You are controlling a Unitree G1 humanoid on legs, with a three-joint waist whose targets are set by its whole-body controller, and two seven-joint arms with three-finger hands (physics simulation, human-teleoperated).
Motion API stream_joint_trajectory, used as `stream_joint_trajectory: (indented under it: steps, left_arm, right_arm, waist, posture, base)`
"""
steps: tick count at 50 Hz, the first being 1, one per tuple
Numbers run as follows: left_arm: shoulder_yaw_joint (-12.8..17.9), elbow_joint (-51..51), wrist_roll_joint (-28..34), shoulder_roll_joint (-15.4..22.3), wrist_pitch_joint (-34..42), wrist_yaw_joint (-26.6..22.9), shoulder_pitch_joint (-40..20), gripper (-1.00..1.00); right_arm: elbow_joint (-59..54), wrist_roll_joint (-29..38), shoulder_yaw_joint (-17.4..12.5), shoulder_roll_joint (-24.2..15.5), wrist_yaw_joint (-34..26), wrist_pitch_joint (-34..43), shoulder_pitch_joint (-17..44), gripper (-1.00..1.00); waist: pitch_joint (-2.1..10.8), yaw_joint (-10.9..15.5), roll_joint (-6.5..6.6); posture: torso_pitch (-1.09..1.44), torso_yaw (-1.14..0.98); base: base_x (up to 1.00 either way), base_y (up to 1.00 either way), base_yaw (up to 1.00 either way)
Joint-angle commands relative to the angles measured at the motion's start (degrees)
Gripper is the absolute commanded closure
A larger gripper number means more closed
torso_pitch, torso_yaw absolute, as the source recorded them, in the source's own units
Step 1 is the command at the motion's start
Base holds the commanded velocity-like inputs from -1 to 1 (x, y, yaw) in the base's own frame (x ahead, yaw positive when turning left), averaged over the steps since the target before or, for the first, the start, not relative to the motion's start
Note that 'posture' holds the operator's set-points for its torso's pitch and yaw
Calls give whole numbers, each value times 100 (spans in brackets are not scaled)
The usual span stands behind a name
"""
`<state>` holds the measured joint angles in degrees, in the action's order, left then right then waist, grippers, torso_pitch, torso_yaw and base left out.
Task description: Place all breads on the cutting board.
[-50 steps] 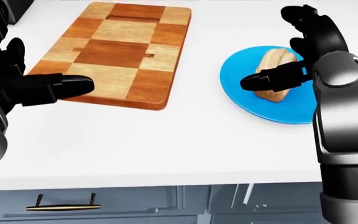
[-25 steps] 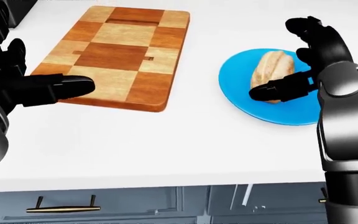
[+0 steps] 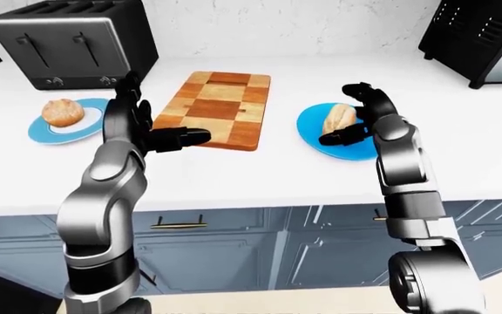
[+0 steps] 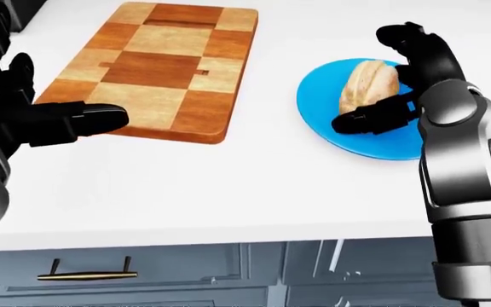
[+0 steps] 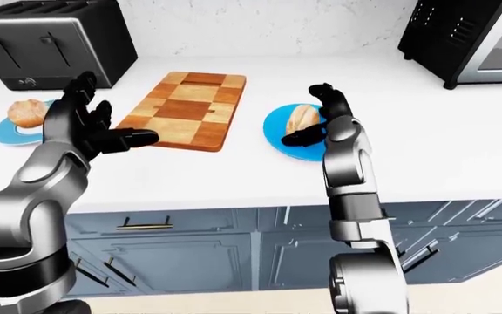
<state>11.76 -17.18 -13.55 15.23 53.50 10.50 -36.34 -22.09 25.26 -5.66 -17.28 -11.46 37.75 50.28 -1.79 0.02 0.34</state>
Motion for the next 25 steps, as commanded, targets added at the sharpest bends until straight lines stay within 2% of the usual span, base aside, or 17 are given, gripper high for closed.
stream_joint_trajectory:
  steps: [1, 11, 14, 16, 17, 25]
  left_arm:
    - [48, -193, 11, 68, -158, 8, -196, -100]
    - [34, -121, 5, 70, -177, 17, -265, -100]
    - [42, -141, -8, 74, -154, 29, -271, -100]
    - [34, -143, -7, 62, -177, 26, -234, -100]
    - [25, -133, 0, 58, -207, 18, -209, -100]
    - [44, -242, -4, 34, -173, 26, -106, -100]
  right_arm:
    - [206, 44, -23, -70, 61, -120, 205, -33]
    - [132, 93, -1, -82, 101, -175, 247, 23]
    - [96, 106, -17, -77, 180, -216, 275, 48]
    - [77, 108, -31, -76, 261, -252, 298, 89]
    - [83, 111, -32, -81, 280, -235, 329, 100]
    - [-108, 25, -77, -142, 577, -372, 679, 100]
  waist:
    - [156, 3, 0]
    - [168, 8, -10]
    - [175, 5, -10]
    - [179, 5, -10]
    - [180, 5, -10]
    - [183, 6, -2]
  posture:
    - [0, 0]
    - [0, 0]
    - [0, 0]
    - [0, 0]
    - [0, 0]
    - [0, 0]
  base:
    - [0, 0, 0]
    - [0, 0, 0]
    - [0, 0, 0]
    - [0, 0, 0]
    - [0, 0, 0]
    - [0, 0, 0]
